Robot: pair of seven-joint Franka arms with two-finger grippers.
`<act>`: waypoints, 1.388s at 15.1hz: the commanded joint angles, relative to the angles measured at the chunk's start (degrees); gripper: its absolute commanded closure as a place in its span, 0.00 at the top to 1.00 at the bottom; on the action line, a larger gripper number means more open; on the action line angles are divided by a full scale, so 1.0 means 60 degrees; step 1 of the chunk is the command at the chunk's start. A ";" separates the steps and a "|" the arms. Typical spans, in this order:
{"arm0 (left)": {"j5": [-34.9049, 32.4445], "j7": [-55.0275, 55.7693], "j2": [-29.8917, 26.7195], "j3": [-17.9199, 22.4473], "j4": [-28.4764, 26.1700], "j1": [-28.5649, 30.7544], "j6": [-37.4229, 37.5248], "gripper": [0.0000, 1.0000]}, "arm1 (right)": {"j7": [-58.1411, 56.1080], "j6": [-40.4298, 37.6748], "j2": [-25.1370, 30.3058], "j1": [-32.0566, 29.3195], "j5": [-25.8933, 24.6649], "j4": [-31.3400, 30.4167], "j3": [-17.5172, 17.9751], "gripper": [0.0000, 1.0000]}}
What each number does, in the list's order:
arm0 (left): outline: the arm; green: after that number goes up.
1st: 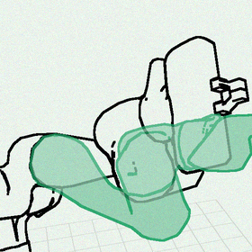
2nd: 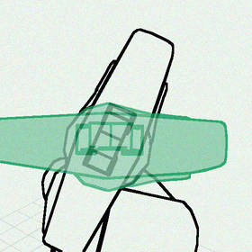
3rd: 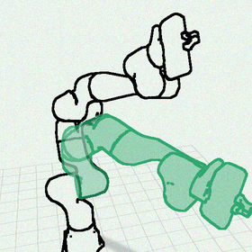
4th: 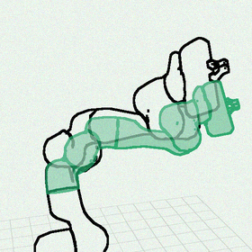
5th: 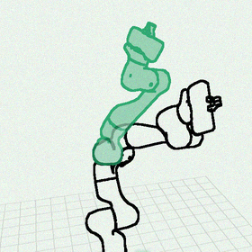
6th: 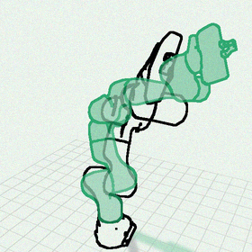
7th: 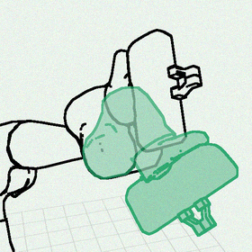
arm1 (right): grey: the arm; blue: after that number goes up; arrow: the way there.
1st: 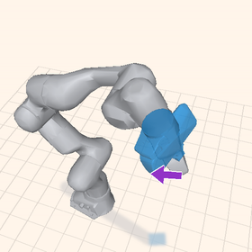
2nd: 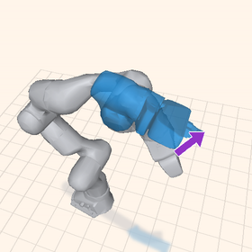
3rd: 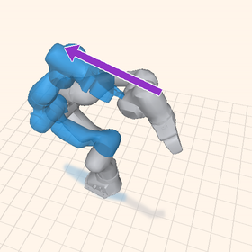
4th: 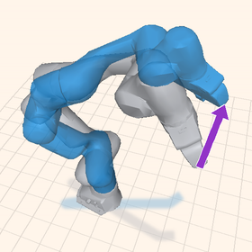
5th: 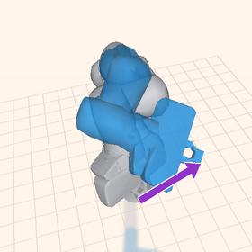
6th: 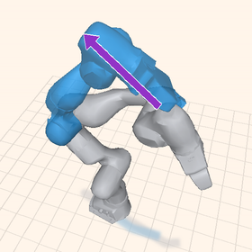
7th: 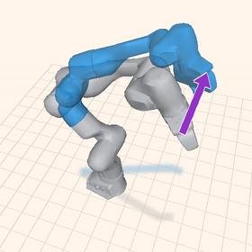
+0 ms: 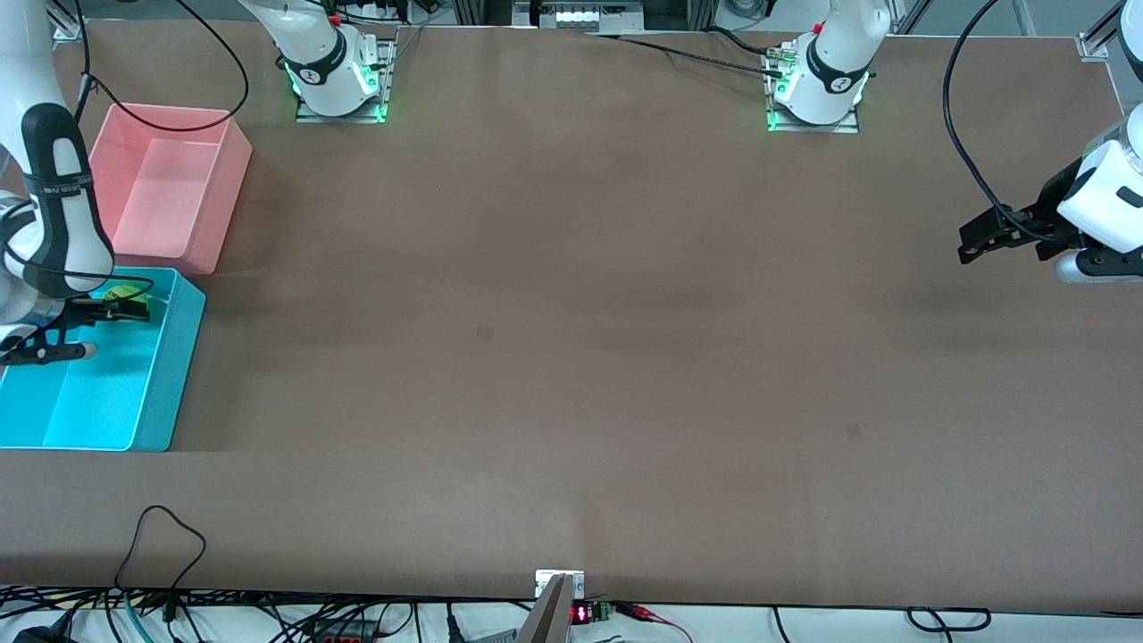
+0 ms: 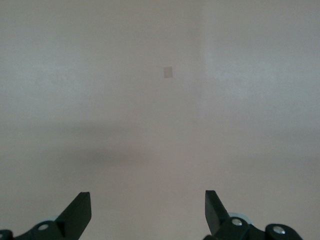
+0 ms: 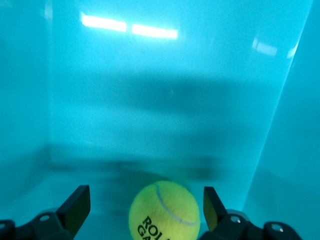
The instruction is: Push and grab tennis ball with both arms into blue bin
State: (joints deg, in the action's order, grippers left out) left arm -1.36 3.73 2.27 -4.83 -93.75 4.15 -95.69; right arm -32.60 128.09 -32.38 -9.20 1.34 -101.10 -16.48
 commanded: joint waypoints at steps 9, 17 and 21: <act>0.0153 -0.0094 -0.0027 -0.0016 0.0112 0.0027 0.0128 1.00 | 0.0683 -0.3488 0.4061 0.1443 -0.0004 0.0663 0.1135 1.00; 0.0153 -0.0094 -0.0027 -0.0016 0.0112 0.0012 0.0128 1.00 | 0.4378 -0.5836 0.4723 0.2853 -0.0691 0.1908 0.2056 1.00; 0.0153 -0.0094 -0.0027 -0.0016 0.0112 0.0012 0.0128 1.00 | 0.4669 -0.5967 0.4752 0.2443 -0.0678 0.1908 0.2437 1.00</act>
State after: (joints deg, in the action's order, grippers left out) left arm -1.35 3.73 2.27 -4.85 -93.75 4.13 -95.69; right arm -6.31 93.93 -3.31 7.82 -2.00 -91.16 -3.77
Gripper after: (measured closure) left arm 0.000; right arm 0.000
